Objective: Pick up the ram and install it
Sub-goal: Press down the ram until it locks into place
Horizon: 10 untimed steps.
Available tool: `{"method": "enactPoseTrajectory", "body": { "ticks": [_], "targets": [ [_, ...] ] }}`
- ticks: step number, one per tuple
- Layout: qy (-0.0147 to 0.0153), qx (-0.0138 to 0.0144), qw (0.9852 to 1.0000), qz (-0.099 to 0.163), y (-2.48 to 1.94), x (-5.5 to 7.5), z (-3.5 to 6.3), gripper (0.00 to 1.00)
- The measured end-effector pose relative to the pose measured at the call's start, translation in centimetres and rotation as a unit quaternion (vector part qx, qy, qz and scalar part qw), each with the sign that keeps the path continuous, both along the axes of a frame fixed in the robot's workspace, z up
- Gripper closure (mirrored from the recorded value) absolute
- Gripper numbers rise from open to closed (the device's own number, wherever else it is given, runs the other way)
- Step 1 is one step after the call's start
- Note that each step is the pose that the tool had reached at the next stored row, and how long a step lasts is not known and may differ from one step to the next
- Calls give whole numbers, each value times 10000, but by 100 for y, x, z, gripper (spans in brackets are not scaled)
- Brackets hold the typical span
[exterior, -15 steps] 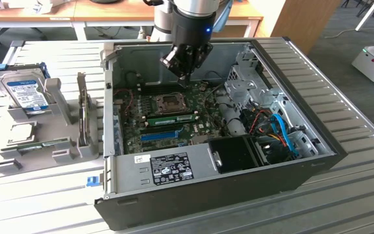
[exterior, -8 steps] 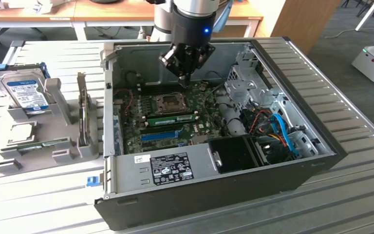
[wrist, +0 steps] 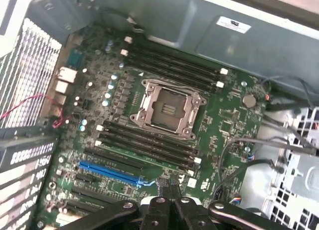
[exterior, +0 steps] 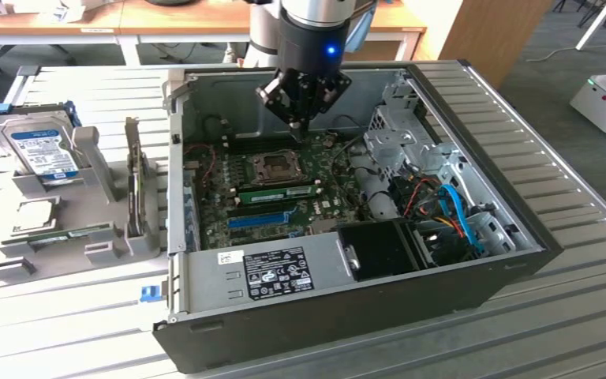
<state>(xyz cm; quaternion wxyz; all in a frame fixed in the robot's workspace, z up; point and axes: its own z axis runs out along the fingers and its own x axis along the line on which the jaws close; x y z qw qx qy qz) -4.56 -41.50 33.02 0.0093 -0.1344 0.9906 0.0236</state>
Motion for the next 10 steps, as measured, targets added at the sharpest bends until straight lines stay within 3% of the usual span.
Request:
{"method": "enactPoseTrajectory", "body": {
  "ticks": [5,10],
  "targets": [
    [0,0,9993,-363,0,0,0,89],
    [0,-1,9973,-737,0,0,1,89]
  ]
}}
